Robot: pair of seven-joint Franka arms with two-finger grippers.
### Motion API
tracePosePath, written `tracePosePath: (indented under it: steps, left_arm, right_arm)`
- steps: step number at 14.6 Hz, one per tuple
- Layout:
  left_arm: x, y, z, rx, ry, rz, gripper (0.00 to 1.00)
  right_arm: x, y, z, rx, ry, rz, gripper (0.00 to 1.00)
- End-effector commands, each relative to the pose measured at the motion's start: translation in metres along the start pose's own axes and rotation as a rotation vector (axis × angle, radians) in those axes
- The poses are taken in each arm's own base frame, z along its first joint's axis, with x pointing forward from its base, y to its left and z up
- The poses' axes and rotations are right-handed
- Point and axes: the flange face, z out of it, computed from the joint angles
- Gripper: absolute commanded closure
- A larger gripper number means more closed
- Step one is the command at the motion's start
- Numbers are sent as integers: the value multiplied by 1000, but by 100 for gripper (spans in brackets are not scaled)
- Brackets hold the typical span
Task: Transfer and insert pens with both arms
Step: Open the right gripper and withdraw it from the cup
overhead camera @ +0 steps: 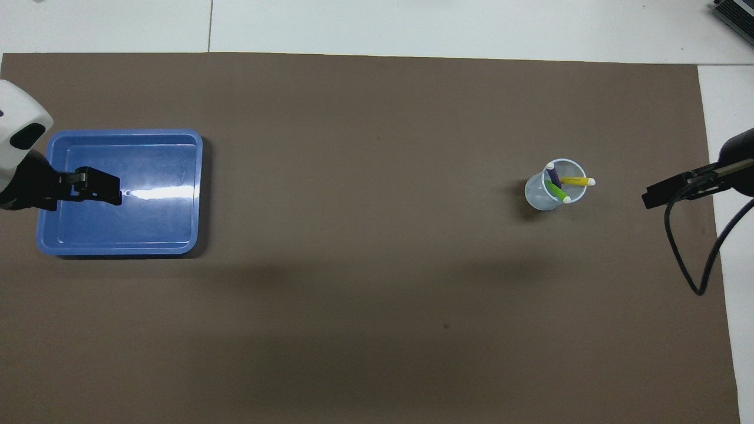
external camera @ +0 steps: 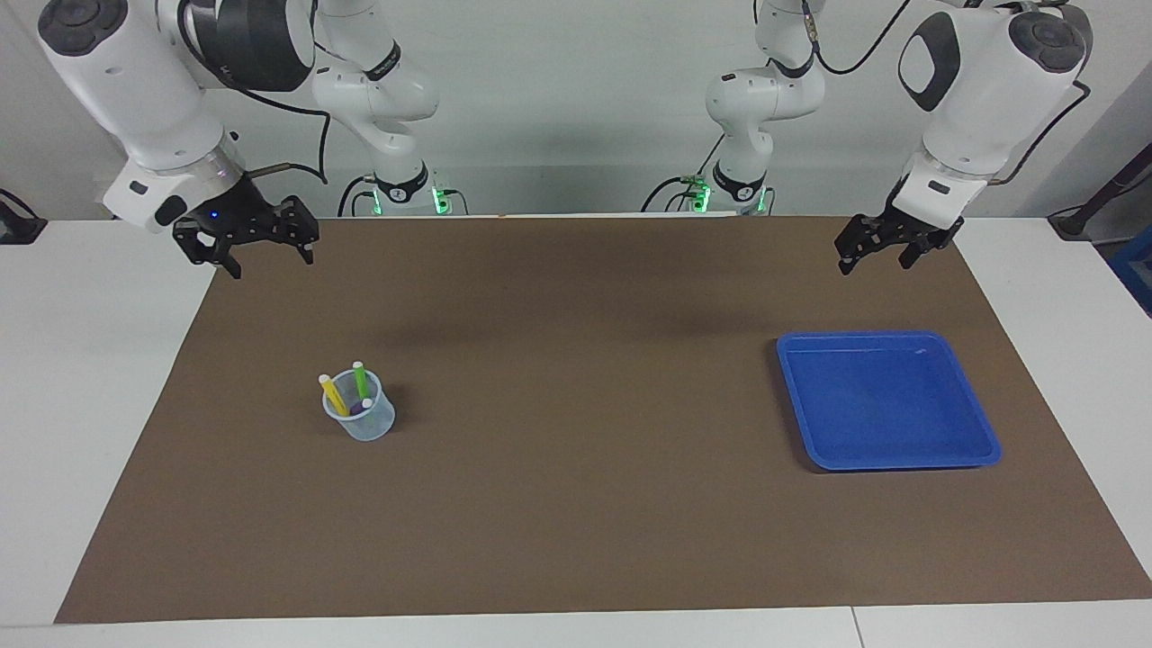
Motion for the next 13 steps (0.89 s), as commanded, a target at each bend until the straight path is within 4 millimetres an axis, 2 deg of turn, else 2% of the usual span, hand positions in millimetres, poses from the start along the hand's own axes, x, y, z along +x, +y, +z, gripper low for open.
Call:
tracePosePath:
  steps: [1, 13]
  left_arm:
    - [-2, -2, -2, -10, 27, 10, 0]
    - [-3, -3, -1, -12, 25, 4, 0]
  right_arm:
    - [-6, -5, -2, -31, -12, -11, 0]
    - [-4, -4, -2, -30, -6, -9, 0]
